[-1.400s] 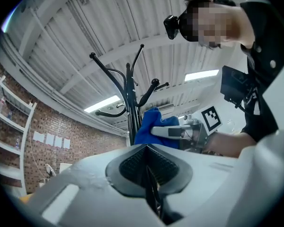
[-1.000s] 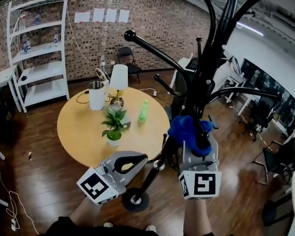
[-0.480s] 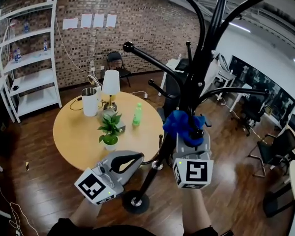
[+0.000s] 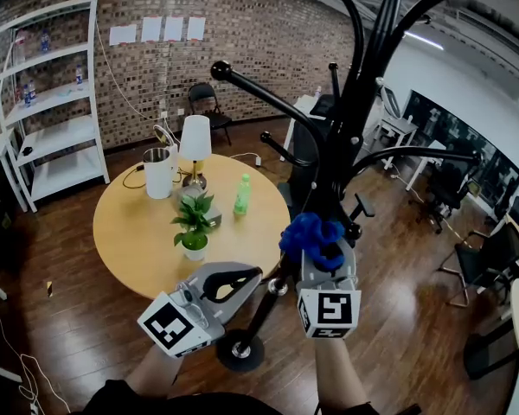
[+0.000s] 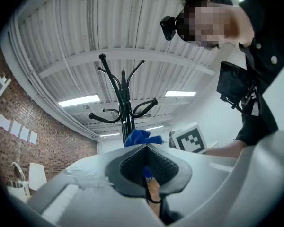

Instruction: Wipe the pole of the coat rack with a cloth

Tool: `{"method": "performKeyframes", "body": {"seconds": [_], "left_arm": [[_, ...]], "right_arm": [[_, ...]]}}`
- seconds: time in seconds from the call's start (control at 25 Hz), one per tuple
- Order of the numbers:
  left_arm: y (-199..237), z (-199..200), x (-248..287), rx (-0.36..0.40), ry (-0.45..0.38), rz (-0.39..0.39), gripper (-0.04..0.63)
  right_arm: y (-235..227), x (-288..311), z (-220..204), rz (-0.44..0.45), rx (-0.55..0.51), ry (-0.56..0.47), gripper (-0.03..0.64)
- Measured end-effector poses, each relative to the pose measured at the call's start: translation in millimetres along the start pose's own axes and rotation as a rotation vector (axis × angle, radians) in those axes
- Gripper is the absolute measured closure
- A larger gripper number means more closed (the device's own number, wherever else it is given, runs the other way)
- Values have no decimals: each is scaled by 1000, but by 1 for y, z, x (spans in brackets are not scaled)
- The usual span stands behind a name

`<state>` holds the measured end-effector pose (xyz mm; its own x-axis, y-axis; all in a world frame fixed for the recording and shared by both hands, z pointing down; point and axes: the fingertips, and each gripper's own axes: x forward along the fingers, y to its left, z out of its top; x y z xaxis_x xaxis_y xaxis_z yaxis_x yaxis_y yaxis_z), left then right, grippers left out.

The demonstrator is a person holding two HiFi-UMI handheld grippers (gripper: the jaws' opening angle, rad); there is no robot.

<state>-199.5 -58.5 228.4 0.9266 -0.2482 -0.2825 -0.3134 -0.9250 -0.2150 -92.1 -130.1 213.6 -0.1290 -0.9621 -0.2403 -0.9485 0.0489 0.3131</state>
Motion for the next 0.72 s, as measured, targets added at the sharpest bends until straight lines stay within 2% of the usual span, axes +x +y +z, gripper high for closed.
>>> {"method": "performKeyframes", "body": {"seconds": [0.16, 0.44, 0.64, 0.72], "left_arm": [[2, -1, 1, -13, -5, 1, 592], [-1, -11, -1, -22, 28, -9, 592], [-2, -13, -1, -14, 46, -11, 592], [-4, -13, -1, -20, 47, -11, 592]], "right_arm": [[21, -14, -59, 11, 22, 126, 543], [56, -36, -153, -20, -39, 291, 543], [77, -50, -219, 28, 3, 442, 540], [82, -55, -235, 42, 35, 470, 540]]}}
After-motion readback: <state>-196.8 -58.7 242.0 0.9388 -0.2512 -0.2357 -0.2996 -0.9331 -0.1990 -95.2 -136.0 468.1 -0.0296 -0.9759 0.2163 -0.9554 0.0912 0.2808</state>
